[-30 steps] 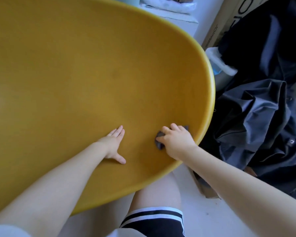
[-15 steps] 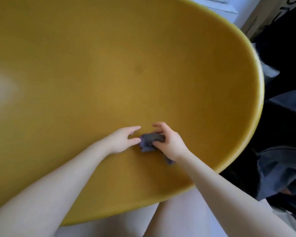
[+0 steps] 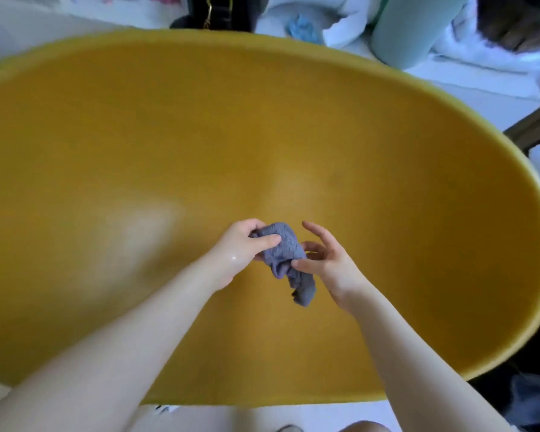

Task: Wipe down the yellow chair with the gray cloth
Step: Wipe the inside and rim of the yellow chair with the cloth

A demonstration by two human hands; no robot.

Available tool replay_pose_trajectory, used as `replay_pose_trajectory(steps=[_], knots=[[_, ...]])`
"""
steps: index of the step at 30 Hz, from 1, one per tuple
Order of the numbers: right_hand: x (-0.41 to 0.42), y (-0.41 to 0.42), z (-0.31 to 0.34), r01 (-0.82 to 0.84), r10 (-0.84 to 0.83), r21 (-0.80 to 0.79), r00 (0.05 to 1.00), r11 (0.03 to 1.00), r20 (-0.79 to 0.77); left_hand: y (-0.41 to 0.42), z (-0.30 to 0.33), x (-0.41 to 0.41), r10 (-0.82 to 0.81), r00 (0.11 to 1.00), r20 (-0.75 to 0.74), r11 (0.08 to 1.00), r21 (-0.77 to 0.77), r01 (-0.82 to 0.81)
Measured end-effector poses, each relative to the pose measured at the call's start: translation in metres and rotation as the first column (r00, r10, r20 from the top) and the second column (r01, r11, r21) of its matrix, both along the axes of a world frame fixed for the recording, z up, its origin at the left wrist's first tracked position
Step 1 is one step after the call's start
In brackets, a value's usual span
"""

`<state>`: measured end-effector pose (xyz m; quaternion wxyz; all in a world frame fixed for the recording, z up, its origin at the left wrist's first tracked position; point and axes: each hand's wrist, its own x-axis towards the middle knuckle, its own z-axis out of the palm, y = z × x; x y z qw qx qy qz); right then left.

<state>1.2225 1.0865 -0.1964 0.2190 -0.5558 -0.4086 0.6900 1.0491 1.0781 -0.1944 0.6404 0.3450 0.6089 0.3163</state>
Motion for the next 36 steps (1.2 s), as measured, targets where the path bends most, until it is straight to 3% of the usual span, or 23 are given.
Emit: replay_pose_trajectory(steps=[4, 7, 11, 14, 17, 19, 21, 24, 26, 28, 30, 32, 34, 36], knots=[[-0.035, 0.02, 0.027, -0.257, 0.257, -0.041, 0.966, 0.965, -0.017, -0.003, 0.031, -0.041, -0.003, 1.0, 0.017, 1.0, -0.026, 0.003], [-0.069, 0.024, 0.049, -0.355, 0.35, 0.025, 0.929, 0.934, 0.121, -0.012, 0.049, -0.065, -0.051, 0.998, -0.029, 0.999, -0.013, 0.051], [-0.113, 0.019, 0.072, -0.451, 0.441, 0.094, 0.89, 0.887, 0.114, -0.035, 0.072, -0.108, 0.047, 0.995, -0.092, 0.999, 0.004, -0.047], [-0.153, 0.016, 0.082, -0.569, 0.509, 0.2, 0.813, 0.798, 0.281, -0.06, 0.088, -0.149, 0.182, 0.967, -0.179, 0.983, 0.004, -0.184], [-0.211, 0.012, 0.094, -0.547, 0.505, 0.277, 0.836, 0.79, 0.212, -0.08, 0.103, -0.195, 0.321, 0.891, -0.322, 0.945, 0.052, -0.322], [-0.256, 0.01, 0.1, -0.47, 0.449, 0.362, 0.881, 0.805, 0.147, -0.086, 0.113, -0.229, 0.412, 0.806, -0.426, 0.911, 0.18, -0.371], [-0.301, 0.01, 0.106, -0.422, 0.408, 0.495, 0.902, 0.759, 0.143, -0.087, 0.122, -0.262, 0.471, 0.74, -0.48, 0.882, 0.283, -0.377], [-0.358, 0.017, 0.105, -0.374, 0.337, 0.712, 0.92, 0.594, 0.202, -0.081, 0.13, -0.297, 0.601, 0.635, -0.485, 0.798, 0.403, -0.448], [-0.387, 0.027, 0.101, -0.345, 0.27, 0.774, 0.935, 0.531, 0.231, -0.068, 0.129, -0.316, 0.663, 0.579, -0.475, 0.748, 0.445, -0.492], [-0.408, 0.038, 0.091, -0.433, 0.119, 0.807, 0.899, 0.402, 0.422, -0.056, 0.121, -0.33, 0.633, 0.569, -0.526, 0.774, 0.41, -0.482], [-0.415, 0.045, 0.085, -0.587, -0.057, 0.777, 0.788, 0.226, 0.613, -0.05, 0.108, -0.338, 0.537, 0.544, -0.645, 0.841, 0.364, -0.4], [-0.409, 0.04, 0.077, -0.675, 0.056, 0.737, 0.736, -0.023, 0.675, -0.053, 0.099, -0.341, 0.482, 0.505, -0.716, 0.875, 0.374, -0.306], [-0.398, 0.035, 0.066, -0.726, 0.267, 0.625, 0.566, -0.286, 0.78, -0.059, 0.095, -0.345, 0.442, 0.507, -0.74, 0.897, 0.359, -0.257], [-0.391, 0.038, 0.05, -0.78, 0.188, 0.453, 0.413, -0.431, 0.891, -0.062, 0.094, -0.35, 0.351, 0.578, -0.737, 0.936, 0.287, -0.202]])
